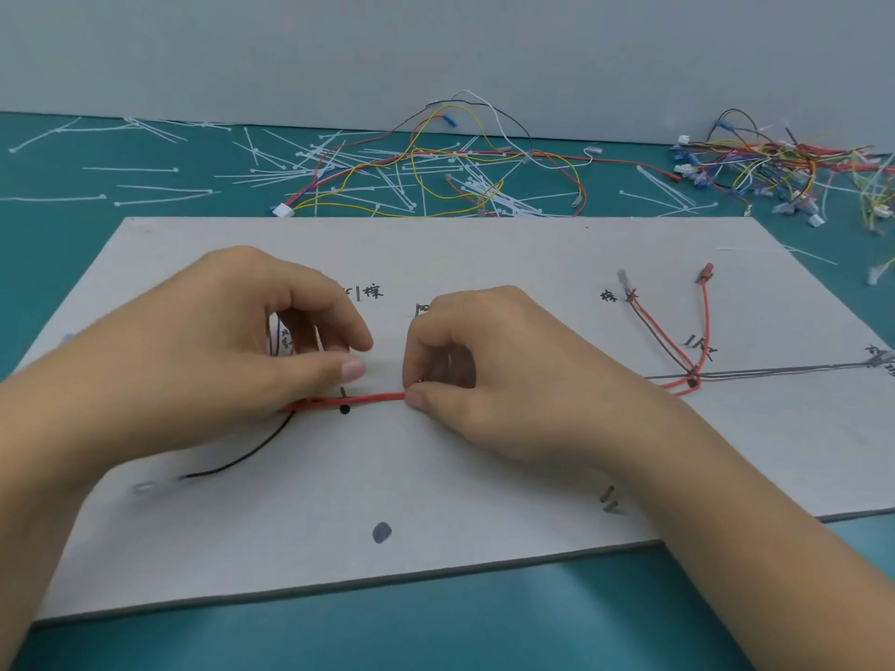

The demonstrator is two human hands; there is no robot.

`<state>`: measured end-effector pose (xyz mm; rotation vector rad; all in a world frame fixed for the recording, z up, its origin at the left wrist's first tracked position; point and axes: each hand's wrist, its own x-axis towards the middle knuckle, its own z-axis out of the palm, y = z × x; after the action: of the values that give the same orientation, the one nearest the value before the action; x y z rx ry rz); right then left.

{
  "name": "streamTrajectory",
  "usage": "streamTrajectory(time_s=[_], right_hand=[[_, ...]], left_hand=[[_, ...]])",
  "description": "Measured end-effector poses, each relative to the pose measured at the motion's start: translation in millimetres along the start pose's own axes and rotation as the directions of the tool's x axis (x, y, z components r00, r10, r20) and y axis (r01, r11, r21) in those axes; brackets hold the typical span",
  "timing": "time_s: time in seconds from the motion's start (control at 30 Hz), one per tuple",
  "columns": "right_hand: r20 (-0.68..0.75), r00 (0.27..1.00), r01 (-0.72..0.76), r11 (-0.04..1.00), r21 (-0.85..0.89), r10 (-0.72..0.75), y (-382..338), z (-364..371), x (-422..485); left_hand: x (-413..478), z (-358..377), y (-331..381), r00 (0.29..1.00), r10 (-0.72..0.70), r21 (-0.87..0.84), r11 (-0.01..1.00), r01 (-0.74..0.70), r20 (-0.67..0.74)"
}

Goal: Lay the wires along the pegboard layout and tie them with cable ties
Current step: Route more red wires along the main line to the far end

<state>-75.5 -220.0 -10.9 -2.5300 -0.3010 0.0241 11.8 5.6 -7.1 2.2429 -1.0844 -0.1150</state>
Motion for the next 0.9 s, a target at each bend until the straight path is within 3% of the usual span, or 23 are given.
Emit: streamTrajectory(time_s=[0.23, 0.43, 0.57, 0.9], right_hand=[[0.044, 0.998, -0.043, 0.999, 0.011, 0.043, 1, -5, 0], [0.023, 0.999, -0.027, 0.999, -0.031, 0.028, -1, -5, 0], [0.018, 1.0, -0.017, 1.0, -0.021, 0.017, 0, -4, 1], [0.02, 1.0, -0.013, 1.0, -0.003, 0.013, 1, -3, 0]], left_hand=[[-3, -26, -11, 0.993, -0.099, 0.052, 0.993, 0.103, -0.07], [-11, -41, -23, 0.972, -0.185, 0.162, 0.974, 0.162, 0.143], [-10, -40, -31, 0.947, -0.166, 0.117, 0.983, 0.139, 0.276], [-6, -30, -33, 0.965, 0.0, 0.021, 1.0, -0.006, 0.262]])
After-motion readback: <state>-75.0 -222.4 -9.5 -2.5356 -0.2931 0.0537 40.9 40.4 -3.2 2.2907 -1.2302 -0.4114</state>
